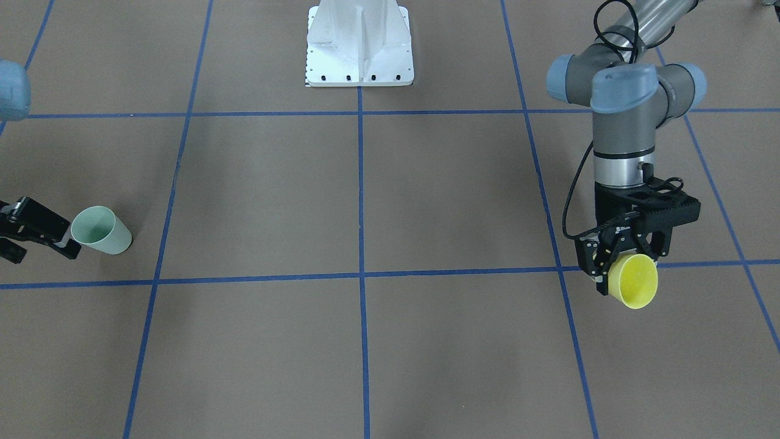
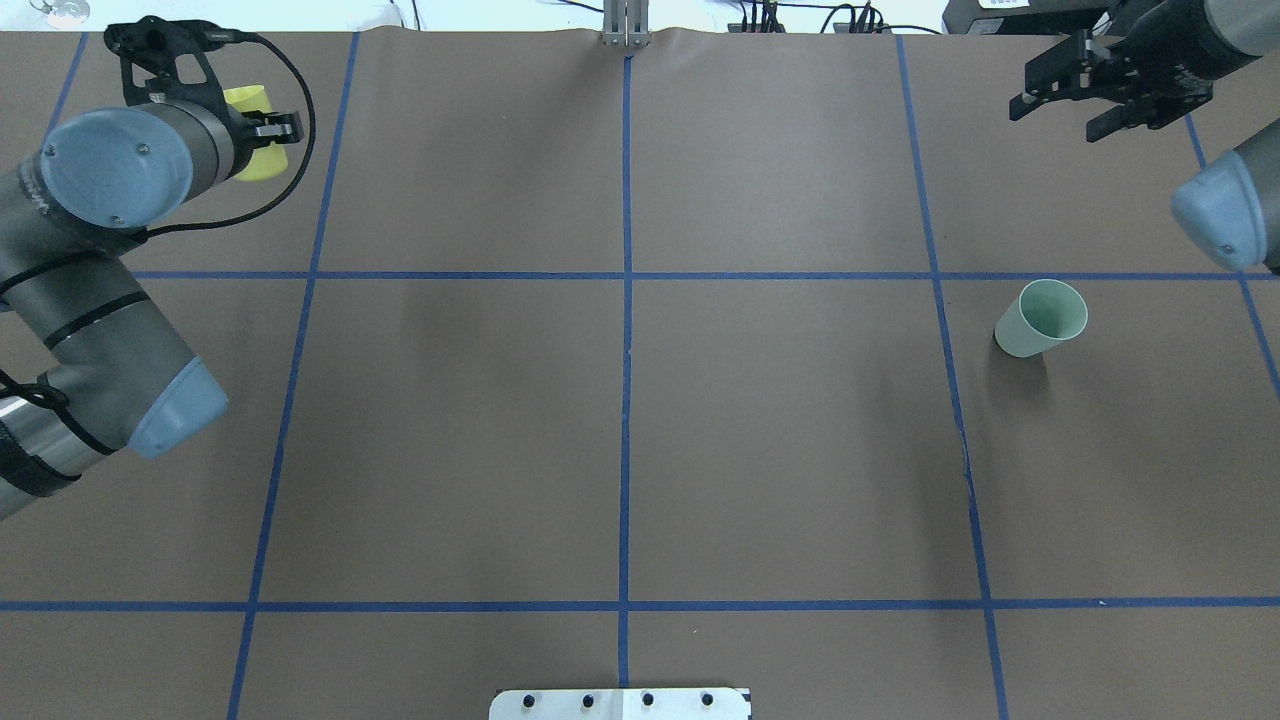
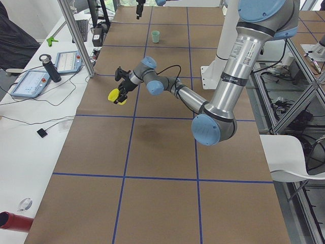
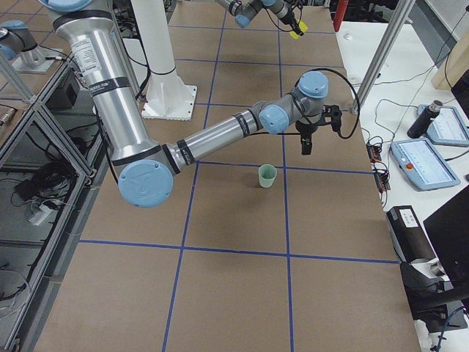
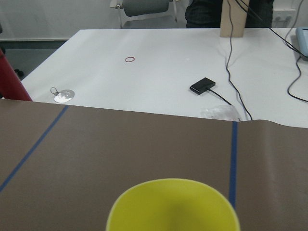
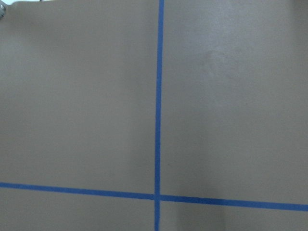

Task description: Transfer and stack yellow cup on green cup

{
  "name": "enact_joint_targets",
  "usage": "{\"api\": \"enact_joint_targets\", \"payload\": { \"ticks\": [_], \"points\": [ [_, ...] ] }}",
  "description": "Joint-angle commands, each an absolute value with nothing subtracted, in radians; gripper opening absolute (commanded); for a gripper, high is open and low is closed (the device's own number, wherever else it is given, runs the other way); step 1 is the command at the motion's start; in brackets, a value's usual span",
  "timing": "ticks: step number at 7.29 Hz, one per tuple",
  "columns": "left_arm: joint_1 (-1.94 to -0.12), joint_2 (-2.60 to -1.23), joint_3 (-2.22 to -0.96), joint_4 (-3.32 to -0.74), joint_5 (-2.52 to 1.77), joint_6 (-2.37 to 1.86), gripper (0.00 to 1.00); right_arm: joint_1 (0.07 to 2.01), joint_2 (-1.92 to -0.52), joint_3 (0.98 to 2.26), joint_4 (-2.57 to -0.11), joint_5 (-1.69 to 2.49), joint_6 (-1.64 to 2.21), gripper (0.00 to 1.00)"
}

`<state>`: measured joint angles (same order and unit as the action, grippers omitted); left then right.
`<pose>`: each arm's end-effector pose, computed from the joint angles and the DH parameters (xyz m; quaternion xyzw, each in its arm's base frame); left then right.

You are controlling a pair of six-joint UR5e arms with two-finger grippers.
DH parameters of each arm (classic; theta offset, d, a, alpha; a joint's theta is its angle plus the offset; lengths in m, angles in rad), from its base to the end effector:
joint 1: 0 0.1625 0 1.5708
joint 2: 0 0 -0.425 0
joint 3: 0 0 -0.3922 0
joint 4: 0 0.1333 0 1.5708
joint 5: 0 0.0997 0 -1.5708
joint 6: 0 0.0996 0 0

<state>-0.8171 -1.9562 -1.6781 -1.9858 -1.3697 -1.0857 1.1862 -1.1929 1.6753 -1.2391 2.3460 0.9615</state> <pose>0.3287 -0.5741 0.3523 0.3361 0.2923 -0.1912 0.8747 -0.1753 -0.6027 0.3519 0.0702 -0.4999 0.0984 0.8576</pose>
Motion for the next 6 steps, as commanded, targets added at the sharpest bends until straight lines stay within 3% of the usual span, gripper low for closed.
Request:
{"api": "enact_joint_targets", "payload": {
  "ticks": [1, 6],
  "points": [
    [-0.792, -1.968, -1.701, -2.107, -1.483, -0.987, 0.00, 1.148, -1.160, 1.686, -1.198, 2.361, 1.101, 0.99],
    [-0.718, -1.956, -1.718, -2.473, -1.722, -0.824, 0.00, 1.118, -1.129, 1.715, -1.197, 2.496, 1.103, 0.99]
  ]
}}
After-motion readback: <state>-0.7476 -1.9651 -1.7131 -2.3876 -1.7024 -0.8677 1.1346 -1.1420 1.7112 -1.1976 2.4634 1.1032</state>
